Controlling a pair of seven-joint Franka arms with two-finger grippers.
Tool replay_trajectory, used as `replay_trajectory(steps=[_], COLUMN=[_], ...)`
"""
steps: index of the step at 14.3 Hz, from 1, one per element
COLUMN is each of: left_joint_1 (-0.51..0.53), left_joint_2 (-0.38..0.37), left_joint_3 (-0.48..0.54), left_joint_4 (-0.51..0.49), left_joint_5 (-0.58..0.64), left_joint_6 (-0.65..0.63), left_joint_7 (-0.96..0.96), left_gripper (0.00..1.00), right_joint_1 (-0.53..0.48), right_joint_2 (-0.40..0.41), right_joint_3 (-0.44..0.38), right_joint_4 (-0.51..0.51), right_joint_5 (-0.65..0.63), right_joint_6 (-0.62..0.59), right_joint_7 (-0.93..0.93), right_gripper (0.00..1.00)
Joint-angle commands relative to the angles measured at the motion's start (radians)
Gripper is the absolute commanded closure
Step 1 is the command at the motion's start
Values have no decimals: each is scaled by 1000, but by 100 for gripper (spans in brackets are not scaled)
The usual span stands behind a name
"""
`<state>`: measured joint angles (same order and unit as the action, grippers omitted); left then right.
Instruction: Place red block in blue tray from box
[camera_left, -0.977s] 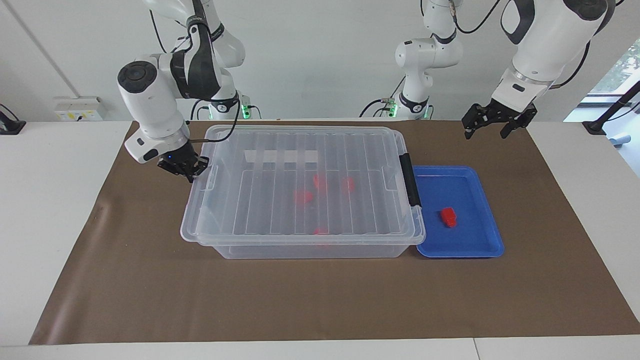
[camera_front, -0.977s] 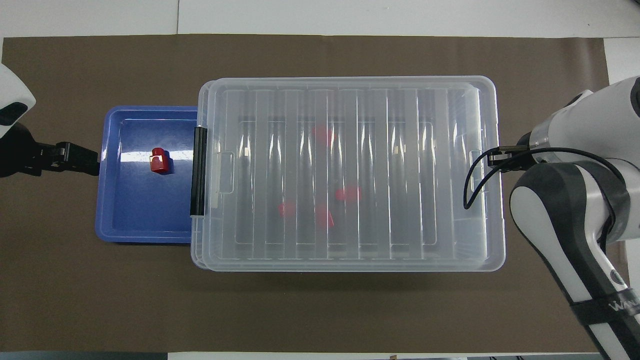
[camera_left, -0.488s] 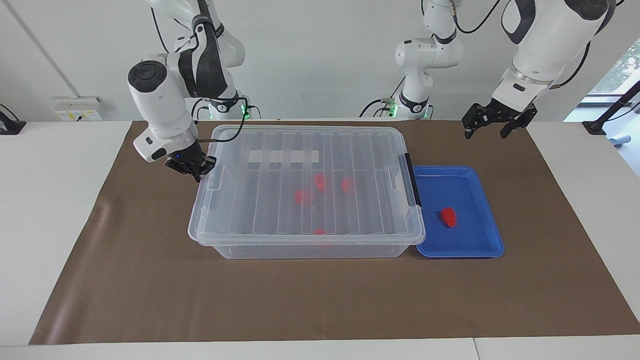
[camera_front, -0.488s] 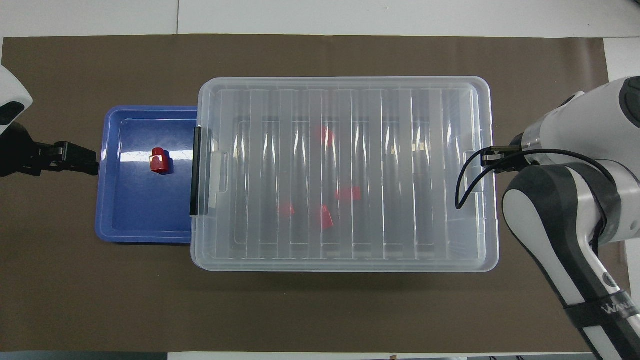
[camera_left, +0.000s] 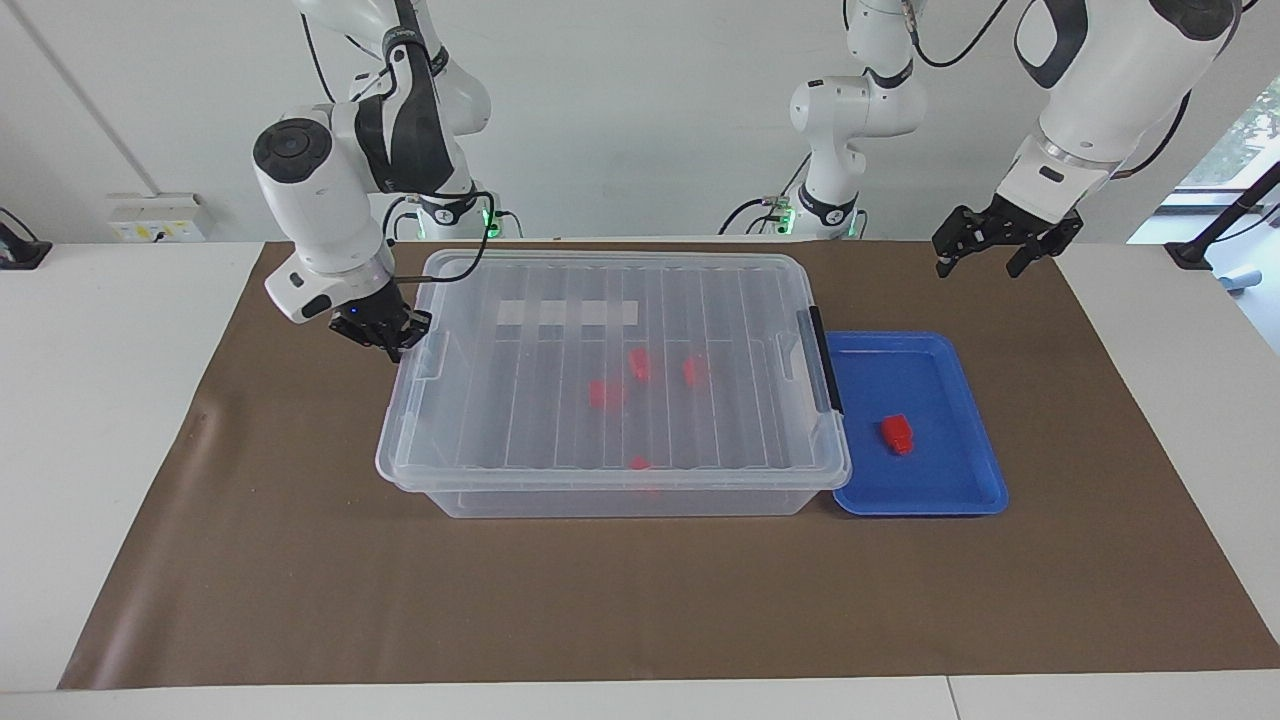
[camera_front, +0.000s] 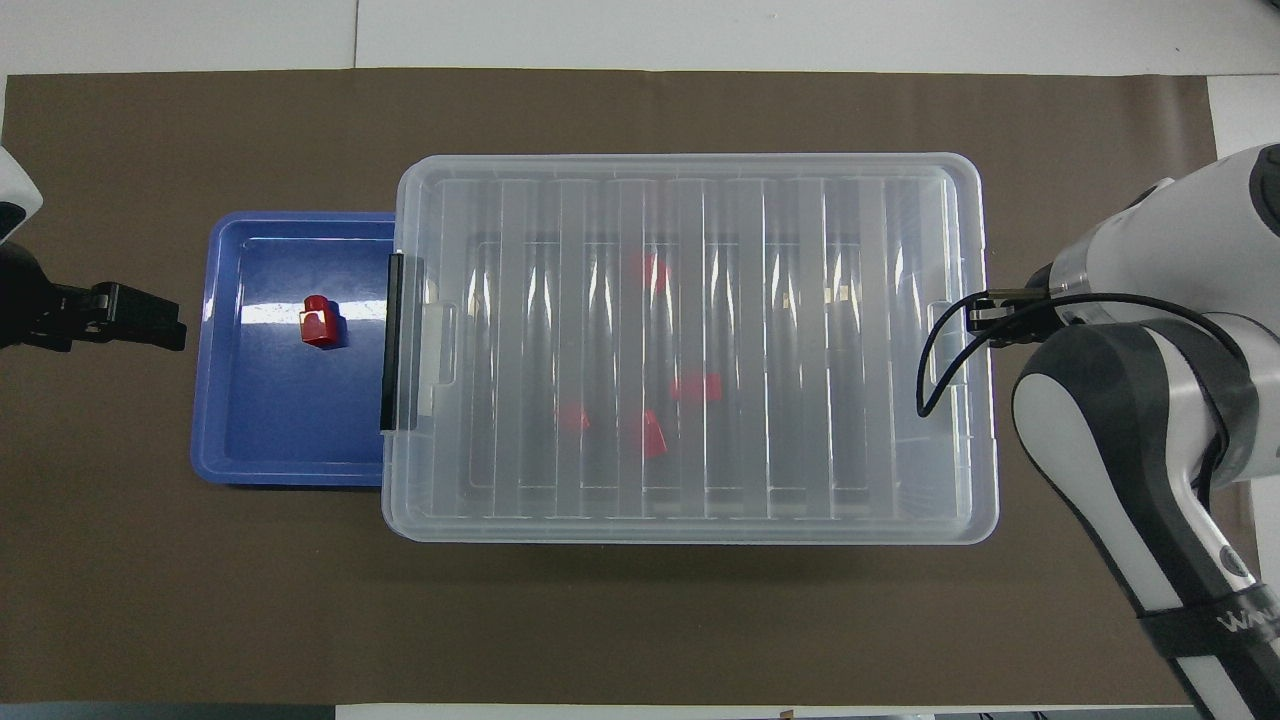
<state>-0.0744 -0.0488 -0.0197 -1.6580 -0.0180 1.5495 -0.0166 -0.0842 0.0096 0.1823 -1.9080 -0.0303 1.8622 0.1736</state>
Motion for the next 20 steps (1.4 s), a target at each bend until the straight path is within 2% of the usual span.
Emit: replay_trajectory(steps=[1,3,8,9,10,11,20], left_joint_1=[-7,-7,-8,-7,-7,-7,-15], left_joint_2=[-20,-19,-2,-2,-2,-3,-11], left_joint_3=[12,4,1,1,1,3,4], left_joint_4=[-16,-8,33,33,32,29,12], left_joint_5=[-20,-17,-17,-19,-19,-19,-19], left_joint_6=[0,-18,-57,-52,-45,-34,-35], left_joint_7=[17,17,20,23,39,68,75], left_gripper=[0,0,0,0,0,0,0], right_joint_1=[-6,-8,-6,-6,-8,-8,-9], right_joint_2=[6,9,7,7,7,7,7], right_joint_3=[-12,-35,-86,-86,-86,-89,-132], right_joint_4=[151,240,361,377,377,379,377], right_joint_5=[13,13,38,29,29,29,27], right_joint_6=[-173,-266,-425,-442,-445,-436,-391], right_joint_7=[7,9,7,7,6,4,7], right_gripper=[100,100,100,85,31,0,0])
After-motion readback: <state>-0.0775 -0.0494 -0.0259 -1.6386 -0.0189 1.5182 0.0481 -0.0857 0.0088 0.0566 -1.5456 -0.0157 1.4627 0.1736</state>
